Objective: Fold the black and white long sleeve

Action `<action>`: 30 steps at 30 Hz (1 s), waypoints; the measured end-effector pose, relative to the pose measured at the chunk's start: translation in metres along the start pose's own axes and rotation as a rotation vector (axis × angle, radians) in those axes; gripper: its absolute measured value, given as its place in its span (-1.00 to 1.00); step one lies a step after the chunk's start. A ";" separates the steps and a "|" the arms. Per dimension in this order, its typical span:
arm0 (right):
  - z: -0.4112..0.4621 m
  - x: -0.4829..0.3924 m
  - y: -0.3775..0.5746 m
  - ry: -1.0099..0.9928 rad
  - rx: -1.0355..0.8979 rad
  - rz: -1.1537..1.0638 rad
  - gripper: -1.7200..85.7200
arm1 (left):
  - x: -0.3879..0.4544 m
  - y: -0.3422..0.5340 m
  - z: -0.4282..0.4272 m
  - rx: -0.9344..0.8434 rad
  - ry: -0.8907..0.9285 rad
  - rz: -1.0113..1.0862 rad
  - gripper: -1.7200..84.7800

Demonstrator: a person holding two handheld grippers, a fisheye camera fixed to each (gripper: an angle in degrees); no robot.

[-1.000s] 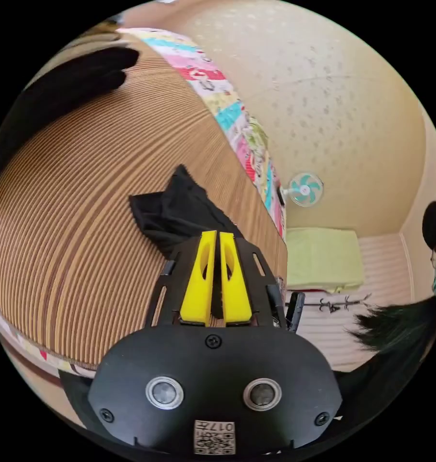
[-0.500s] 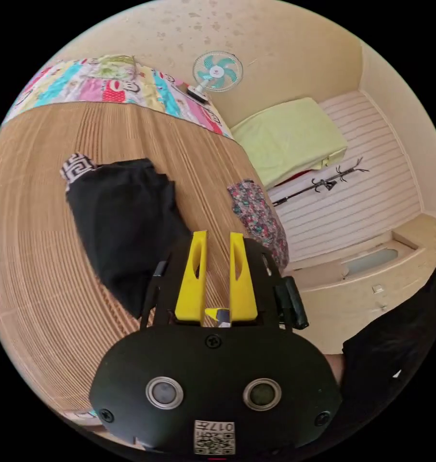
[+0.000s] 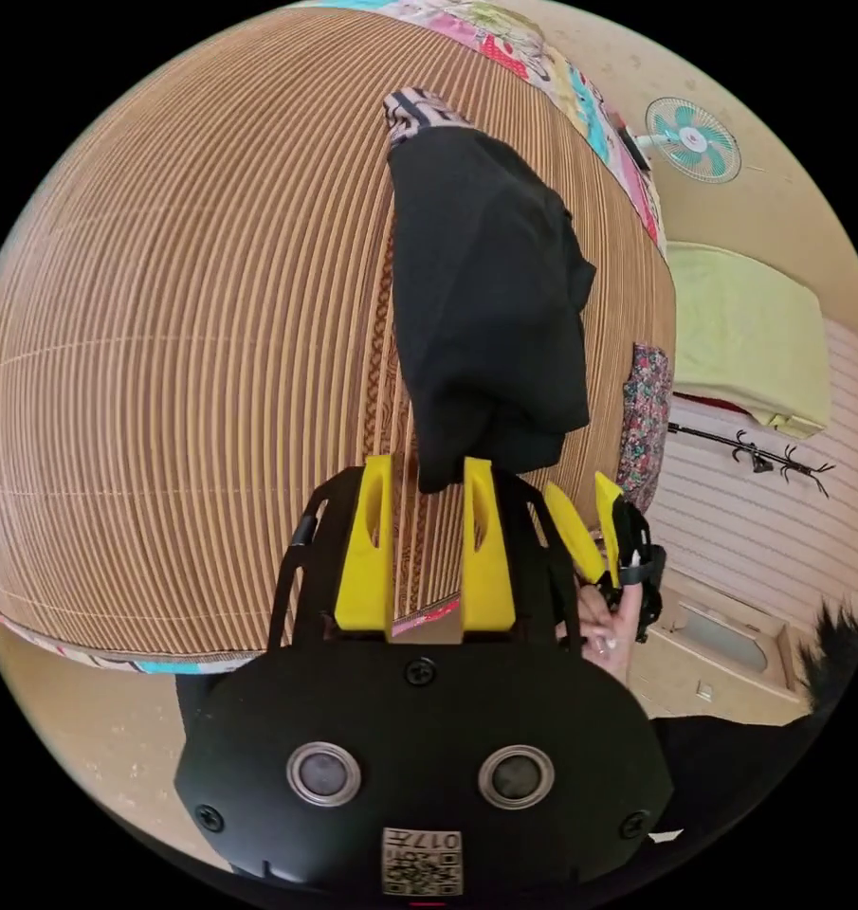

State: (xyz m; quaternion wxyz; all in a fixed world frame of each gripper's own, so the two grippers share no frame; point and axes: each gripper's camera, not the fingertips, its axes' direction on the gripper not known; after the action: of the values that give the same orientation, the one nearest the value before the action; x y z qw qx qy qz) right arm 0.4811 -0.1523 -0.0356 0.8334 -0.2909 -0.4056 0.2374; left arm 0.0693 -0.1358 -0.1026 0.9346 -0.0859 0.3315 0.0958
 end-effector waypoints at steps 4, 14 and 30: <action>-0.003 -0.008 -0.050 0.082 0.068 -0.033 -0.67 | 0.044 0.017 -0.012 0.130 -0.155 0.291 -0.74; -0.001 -0.060 -0.093 -0.079 -0.041 -0.111 -0.89 | 0.075 0.031 0.046 0.059 -0.349 0.566 -0.92; -0.010 0.058 0.000 -0.079 -0.127 0.167 -0.65 | -0.038 0.027 0.069 -0.037 0.265 0.079 -0.76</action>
State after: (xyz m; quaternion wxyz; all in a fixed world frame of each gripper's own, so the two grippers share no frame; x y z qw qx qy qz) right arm 0.5219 -0.1185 -0.0098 0.7740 -0.3661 -0.4268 0.2912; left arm 0.0755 -0.0985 -0.0282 0.8765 -0.1017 0.4532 0.1265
